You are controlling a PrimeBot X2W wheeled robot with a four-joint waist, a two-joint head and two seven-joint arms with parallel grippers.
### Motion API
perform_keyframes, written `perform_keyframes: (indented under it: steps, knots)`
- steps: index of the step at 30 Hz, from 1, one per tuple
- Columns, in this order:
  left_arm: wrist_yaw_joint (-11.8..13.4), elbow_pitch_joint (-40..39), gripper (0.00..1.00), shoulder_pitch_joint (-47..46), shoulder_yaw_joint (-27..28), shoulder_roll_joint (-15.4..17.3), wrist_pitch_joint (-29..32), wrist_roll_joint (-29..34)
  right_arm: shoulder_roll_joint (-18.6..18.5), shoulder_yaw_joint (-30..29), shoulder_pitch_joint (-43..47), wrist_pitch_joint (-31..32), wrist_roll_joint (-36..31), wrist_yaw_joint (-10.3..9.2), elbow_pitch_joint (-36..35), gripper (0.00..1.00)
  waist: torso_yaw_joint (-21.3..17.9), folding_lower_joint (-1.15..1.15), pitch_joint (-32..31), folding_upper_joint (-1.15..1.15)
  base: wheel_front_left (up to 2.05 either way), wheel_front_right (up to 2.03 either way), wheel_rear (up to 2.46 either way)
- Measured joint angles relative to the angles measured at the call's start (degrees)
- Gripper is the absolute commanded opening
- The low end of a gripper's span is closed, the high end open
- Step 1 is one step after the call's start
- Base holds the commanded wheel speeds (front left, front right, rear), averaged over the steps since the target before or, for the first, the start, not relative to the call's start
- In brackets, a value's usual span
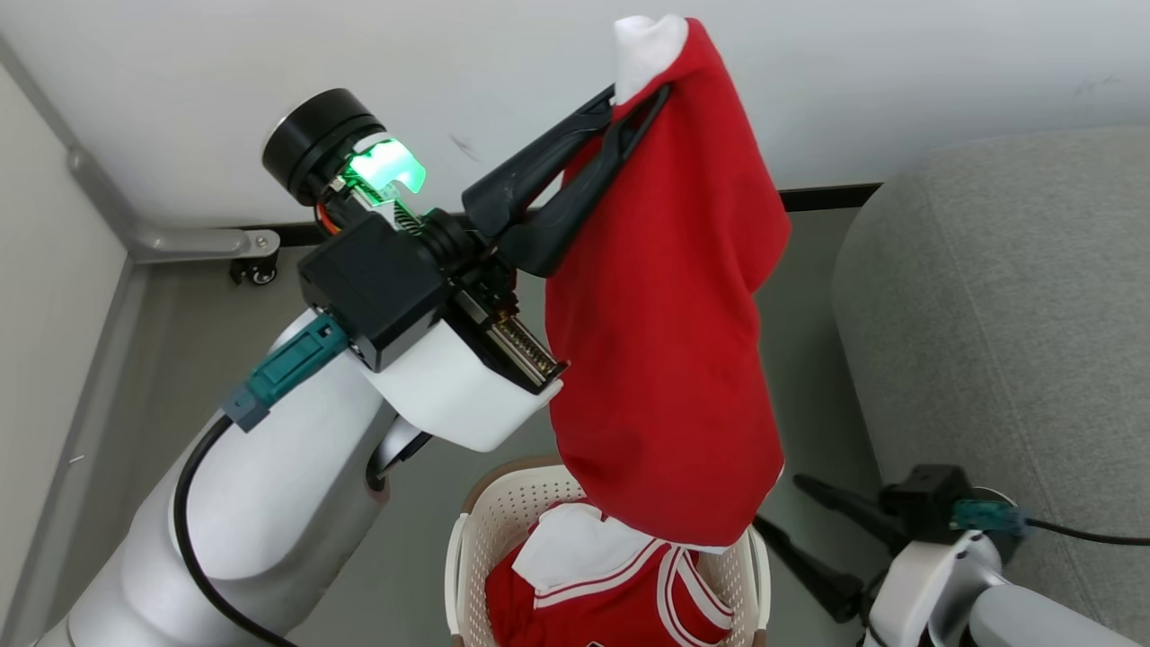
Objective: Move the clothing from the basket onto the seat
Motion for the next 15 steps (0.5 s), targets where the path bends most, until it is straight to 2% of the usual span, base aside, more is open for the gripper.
perform_keyframes:
  steps: [3,8,15]
  knots:
    - [0.00,-0.03,0.00,-0.64,-0.70,-0.51,0.16,-0.30,-0.09,4.81,-2.78,0.12,-1.05,0.00,0.67,1.00,0.97,0.00,0.58,0.00,0.00,0.00,0.00]
    - [0.01,-0.01,0.00,-1.40,-1.36,-0.76,0.16,-0.32,-0.19,9.31,-6.25,0.09,-0.96,0.00,1.91,1.00,2.42,0.00,1.40,0.00,0.00,0.00,0.00]
    - [0.00,0.27,0.00,-2.29,-1.56,-0.79,0.16,-0.82,0.01,12.54,-10.18,0.07,-1.00,0.00,3.68,1.00,3.82,0.00,2.35,0.00,0.00,0.00,0.00]
